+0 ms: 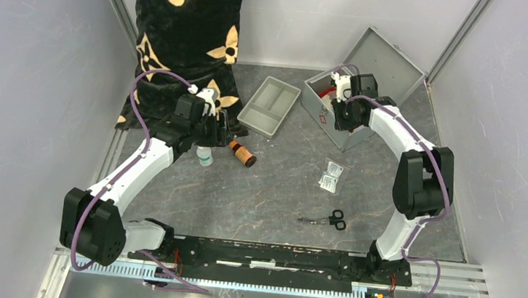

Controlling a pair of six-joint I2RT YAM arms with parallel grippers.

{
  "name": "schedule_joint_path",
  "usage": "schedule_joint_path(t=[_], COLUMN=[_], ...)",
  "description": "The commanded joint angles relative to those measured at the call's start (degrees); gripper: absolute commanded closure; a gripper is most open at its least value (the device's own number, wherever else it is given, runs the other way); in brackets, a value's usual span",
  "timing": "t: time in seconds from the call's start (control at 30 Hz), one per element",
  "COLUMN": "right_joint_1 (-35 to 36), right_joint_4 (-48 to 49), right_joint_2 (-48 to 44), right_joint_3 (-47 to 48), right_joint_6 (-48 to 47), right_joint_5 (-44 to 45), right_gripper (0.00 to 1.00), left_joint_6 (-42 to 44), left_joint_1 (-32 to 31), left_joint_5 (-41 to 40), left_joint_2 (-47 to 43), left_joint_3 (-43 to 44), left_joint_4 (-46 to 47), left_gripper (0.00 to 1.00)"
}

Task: Organize the medicine kit
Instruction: Move the medicine box to the center of the board, then move the medicine box compartment to the center of the board.

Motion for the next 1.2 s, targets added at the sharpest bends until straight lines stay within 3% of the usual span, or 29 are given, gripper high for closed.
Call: schedule_joint_path(t=[0.0, 0.27, 0.43, 0.57, 0.7, 0.97, 1.17], right_joint_1=[0.3, 0.3, 0.4, 0.3, 0.4, 5.0, 12.0], right_joint_4=[-2.0, -5.5, -4.0, -2.9, 0.2, 10.9, 19.1], right_joint_2=[-7.2, -15.3, -20.6, -22.9, -25.5, -27.6, -25.0], right_joint_3=[-4.0, -11.1, -14.5, -13.4, -14.0, -19.0, -22.9], right_joint_6=[1.5, 0.8, 1.0, 1.0, 1.2, 7.2, 13.4], right_joint_5=[6.5, 12.2, 14.8, 14.0, 8.9, -13.8, -13.6], right_gripper=[0.84, 0.84, 0.57, 0.54, 0.53, 0.53, 0.53], left_joint_6=[0.0, 0.0, -0.1, -0.2, -0.1, -0.4, -0.4], left_joint_1=[-0.3, -0.3, -0.3, -0.3, -0.3, -0.3, -0.3], left_joint_5=[1.0, 1.1, 1.8, 2.0, 1.5, 0.6, -1.0], left_joint_2=[0.3, 0.1, 0.7, 0.8, 0.6, 0.5, -0.7], left_joint_3=[0.3, 0.1, 0.2, 0.1, -0.1, -0.3, -0.5], left_joint_4=[2.0, 2.1, 2.4, 2.4, 2.5, 2.7, 2.9], left_gripper=[0.30, 0.30, 0.30, 0.30, 0.30, 0.30, 0.30])
